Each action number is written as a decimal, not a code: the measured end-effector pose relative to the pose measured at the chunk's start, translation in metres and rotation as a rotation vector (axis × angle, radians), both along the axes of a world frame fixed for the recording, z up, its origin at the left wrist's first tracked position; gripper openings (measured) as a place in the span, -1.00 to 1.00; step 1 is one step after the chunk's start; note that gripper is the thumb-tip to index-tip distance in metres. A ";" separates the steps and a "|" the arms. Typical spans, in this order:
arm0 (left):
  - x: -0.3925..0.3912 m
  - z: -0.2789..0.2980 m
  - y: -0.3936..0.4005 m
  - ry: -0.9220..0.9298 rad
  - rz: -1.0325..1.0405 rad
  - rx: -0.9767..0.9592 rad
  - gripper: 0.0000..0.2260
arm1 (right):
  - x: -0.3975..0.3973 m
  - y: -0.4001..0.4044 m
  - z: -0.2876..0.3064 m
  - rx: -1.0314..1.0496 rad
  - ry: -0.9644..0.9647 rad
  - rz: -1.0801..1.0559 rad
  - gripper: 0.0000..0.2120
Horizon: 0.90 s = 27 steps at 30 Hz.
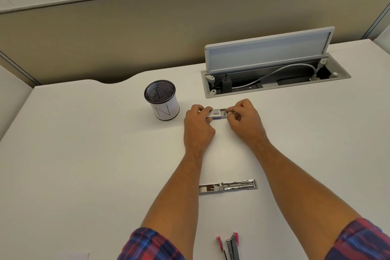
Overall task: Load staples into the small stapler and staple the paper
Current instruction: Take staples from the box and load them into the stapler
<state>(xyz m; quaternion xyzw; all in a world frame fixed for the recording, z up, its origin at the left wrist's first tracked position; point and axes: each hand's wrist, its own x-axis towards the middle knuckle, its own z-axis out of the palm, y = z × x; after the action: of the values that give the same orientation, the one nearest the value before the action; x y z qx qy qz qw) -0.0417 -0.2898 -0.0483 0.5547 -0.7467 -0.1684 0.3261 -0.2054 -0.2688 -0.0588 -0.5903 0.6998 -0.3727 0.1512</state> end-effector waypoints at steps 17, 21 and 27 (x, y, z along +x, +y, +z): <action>0.001 0.000 0.001 -0.004 0.003 -0.019 -0.67 | -0.002 0.000 0.004 -0.016 -0.129 0.042 -0.95; 0.000 0.000 0.002 -0.008 0.003 -0.021 -0.67 | -0.002 0.004 0.005 -0.060 -0.266 -0.081 -0.95; 0.000 0.000 0.001 0.005 0.012 -0.017 -0.67 | -0.006 0.004 0.004 -0.133 -0.143 -0.181 -0.89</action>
<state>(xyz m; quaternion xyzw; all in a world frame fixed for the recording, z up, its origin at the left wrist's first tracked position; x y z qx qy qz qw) -0.0415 -0.2890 -0.0484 0.5558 -0.7440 -0.1617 0.3338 -0.2112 -0.2644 -0.0546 -0.5055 0.7113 -0.4715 0.1270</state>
